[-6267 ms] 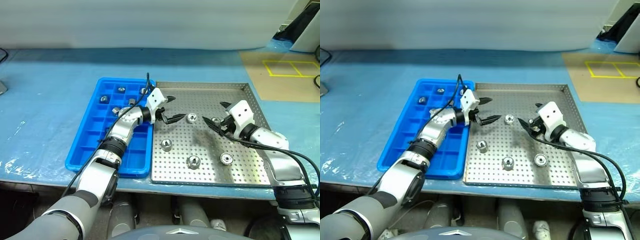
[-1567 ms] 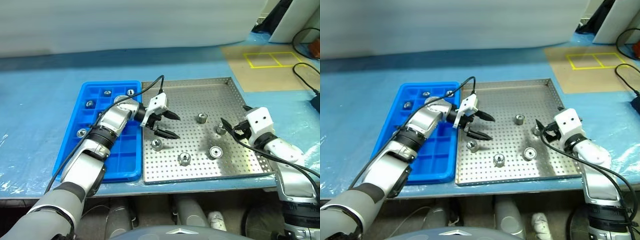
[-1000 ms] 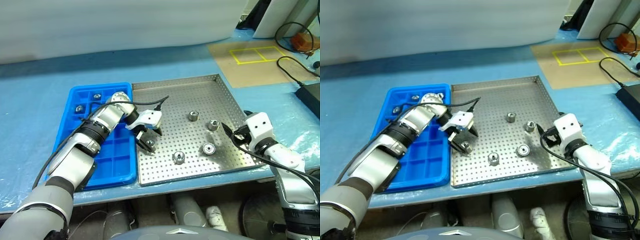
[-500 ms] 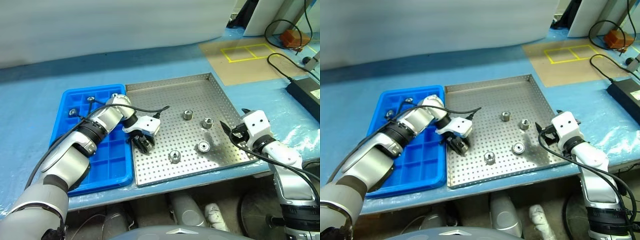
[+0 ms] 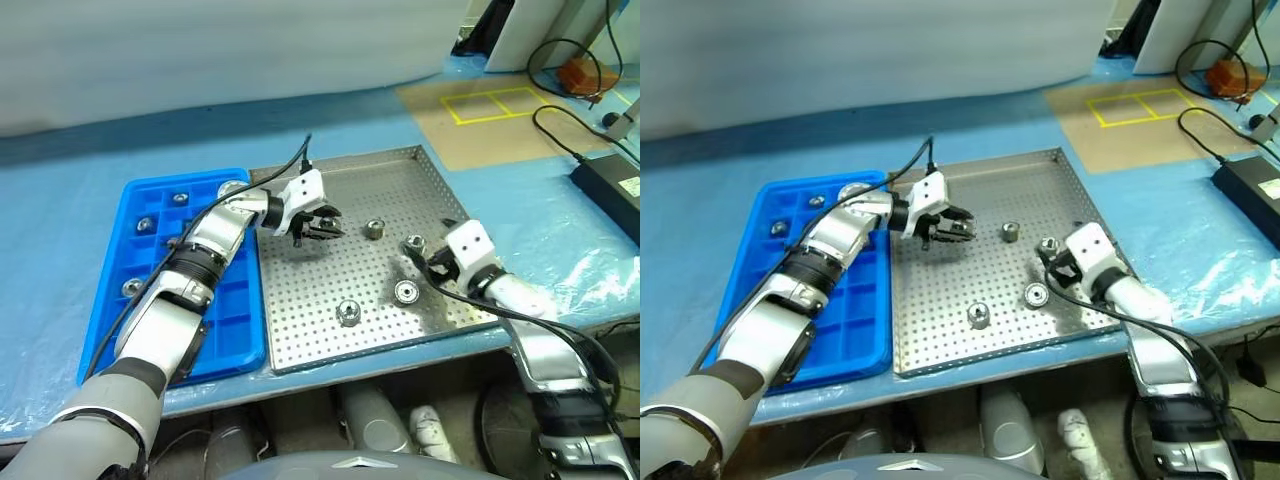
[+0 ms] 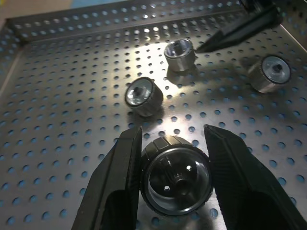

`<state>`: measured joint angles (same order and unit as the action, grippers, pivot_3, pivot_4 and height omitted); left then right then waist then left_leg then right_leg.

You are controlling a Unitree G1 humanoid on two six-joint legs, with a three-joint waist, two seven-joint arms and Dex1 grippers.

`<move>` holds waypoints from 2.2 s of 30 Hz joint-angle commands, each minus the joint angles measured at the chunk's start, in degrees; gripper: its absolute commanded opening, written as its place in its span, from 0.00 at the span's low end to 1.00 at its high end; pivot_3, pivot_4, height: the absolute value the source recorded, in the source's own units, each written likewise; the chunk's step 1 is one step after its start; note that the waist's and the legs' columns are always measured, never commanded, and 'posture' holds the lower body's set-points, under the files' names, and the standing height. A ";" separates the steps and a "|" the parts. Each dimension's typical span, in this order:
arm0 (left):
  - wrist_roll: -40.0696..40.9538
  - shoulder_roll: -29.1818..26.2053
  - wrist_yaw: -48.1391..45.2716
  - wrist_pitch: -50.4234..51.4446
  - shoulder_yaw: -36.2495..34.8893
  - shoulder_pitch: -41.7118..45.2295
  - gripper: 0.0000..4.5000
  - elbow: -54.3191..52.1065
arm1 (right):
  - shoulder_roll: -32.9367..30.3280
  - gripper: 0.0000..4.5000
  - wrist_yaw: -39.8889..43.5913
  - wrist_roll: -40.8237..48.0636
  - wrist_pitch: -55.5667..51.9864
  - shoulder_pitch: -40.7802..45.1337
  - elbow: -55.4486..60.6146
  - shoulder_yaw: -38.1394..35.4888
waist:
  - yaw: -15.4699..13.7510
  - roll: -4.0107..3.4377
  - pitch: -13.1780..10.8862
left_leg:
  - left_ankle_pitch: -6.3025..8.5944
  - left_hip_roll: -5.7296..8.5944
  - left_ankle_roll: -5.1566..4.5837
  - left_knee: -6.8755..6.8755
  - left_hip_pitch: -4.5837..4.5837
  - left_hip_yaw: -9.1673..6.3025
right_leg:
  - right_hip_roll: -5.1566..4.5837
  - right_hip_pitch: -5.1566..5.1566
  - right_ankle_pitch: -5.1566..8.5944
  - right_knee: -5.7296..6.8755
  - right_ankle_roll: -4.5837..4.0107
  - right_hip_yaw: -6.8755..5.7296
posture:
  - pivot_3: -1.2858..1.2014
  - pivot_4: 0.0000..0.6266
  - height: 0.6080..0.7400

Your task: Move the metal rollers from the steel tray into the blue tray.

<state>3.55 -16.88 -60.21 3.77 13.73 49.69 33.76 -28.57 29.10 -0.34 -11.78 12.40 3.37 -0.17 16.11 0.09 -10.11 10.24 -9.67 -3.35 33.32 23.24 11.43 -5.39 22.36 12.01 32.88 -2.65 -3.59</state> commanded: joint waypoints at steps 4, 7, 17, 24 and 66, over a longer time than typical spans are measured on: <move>5.83 0.87 16.18 7.15 -11.91 -11.12 0.38 -22.47 | 4.02 1.00 3.06 -1.26 8.60 13.17 -11.74 5.99 | -3.37 0.03 -0.02 | -0.02 -0.10 -0.02 0.07 0.20 -0.11 | -0.03 0.09 -0.01 0.07 -0.03 -0.19 | 0.46 0.24 1.00; 6.28 0.19 19.25 10.45 -12.82 -17.76 0.38 -32.53 | 6.84 1.00 5.37 -1.03 11.92 17.76 -17.78 8.40 | -6.67 0.05 -0.02 | -0.03 -0.20 -0.02 0.06 0.32 -0.21 | -0.04 0.26 0.00 0.26 -0.06 -0.31 | 0.49 0.24 1.00; 13.29 2.37 34.84 25.28 -21.98 -37.60 0.38 -63.27 | 14.31 1.00 9.34 -1.68 28.15 34.85 -43.34 10.51 | -19.93 -0.01 -0.09 | -0.37 -0.40 0.79 -0.08 0.08 0.05 | -0.03 0.48 0.16 0.92 -0.31 -0.16 | 0.59 0.24 1.00; 13.69 -2.23 38.42 31.89 -25.72 -51.92 0.38 -76.57 | 19.42 1.00 11.35 -2.24 35.31 41.55 -57.04 10.44 | -22.25 -0.02 -0.10 | -0.42 -0.35 0.91 -0.28 -0.01 0.09 | -0.03 0.56 0.16 0.93 -0.30 -0.03 | 0.66 0.24 1.00; 16.02 6.36 9.75 12.91 -4.22 -13.57 0.85 -22.73 | -5.45 1.00 12.18 22.66 -23.62 -9.17 21.44 -12.65 | -14.61 -0.06 0.02 | -0.59 -0.23 1.14 -0.73 -0.50 0.37 | 0.28 0.62 0.18 0.79 0.06 0.61 | 0.28 0.24 1.00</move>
<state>20.81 -11.31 -48.37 20.92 8.87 33.49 7.19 -34.99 47.15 23.66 -35.75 4.01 19.39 -8.36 1.50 0.04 -10.09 9.66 -9.89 -2.21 32.63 22.72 11.80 -5.08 23.00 12.33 33.64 -2.30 -2.91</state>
